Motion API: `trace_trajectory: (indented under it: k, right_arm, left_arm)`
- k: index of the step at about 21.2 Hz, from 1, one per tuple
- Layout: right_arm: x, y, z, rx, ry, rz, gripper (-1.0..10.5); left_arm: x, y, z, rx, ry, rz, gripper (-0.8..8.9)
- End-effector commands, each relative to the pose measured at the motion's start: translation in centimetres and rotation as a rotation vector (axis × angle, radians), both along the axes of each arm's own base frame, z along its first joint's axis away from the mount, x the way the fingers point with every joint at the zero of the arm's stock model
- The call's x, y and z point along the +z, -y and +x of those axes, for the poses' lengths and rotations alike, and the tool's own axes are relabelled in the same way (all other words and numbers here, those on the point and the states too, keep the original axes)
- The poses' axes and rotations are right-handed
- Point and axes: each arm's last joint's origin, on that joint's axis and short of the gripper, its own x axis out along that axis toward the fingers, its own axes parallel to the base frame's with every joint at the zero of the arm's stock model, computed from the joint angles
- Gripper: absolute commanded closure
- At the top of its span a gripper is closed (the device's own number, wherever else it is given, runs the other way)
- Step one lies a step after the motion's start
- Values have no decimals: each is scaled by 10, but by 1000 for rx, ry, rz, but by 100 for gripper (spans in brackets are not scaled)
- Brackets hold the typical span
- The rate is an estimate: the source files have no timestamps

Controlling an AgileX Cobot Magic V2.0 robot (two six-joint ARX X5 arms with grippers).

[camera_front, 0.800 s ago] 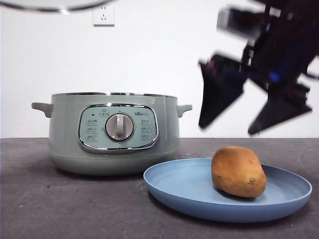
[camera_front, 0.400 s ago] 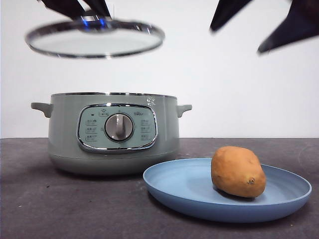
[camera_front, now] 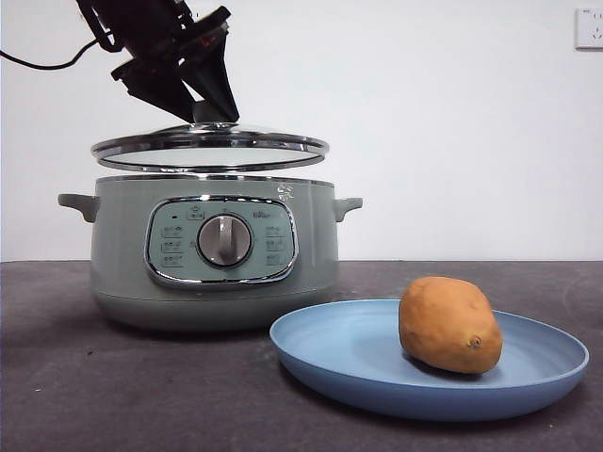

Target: Take the potato out from the steamer,put the potato on the plate,close the lid

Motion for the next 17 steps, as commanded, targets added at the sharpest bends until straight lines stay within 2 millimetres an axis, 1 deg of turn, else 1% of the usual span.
trace_trajectory:
  k: [1, 5, 7, 11, 13, 17]
  right_arm:
    - [1, 0, 0, -7, 3, 6, 349]
    - [1, 1, 0, -23, 7, 0, 349]
    - [1, 1, 1, -51, 17, -16, 349]
    - [1, 1, 1, -50, 17, -16, 349]
    - [1, 1, 1, -50, 17, -16, 349]
    - [1, 1, 1, -49, 17, -15, 349]
  left_arm:
    - [3, 3, 5, -8, 45, -4, 822]
    - [-10, 5, 10, -9, -8, 16, 822]
    - [-10, 6, 10, -11, -4, 15, 822]
    - [-12, 8, 7, -20, -35, 27, 822]
    - [-12, 13, 5, -34, -26, 27, 822]
    - [-12, 14, 4, -36, -30, 30, 822]
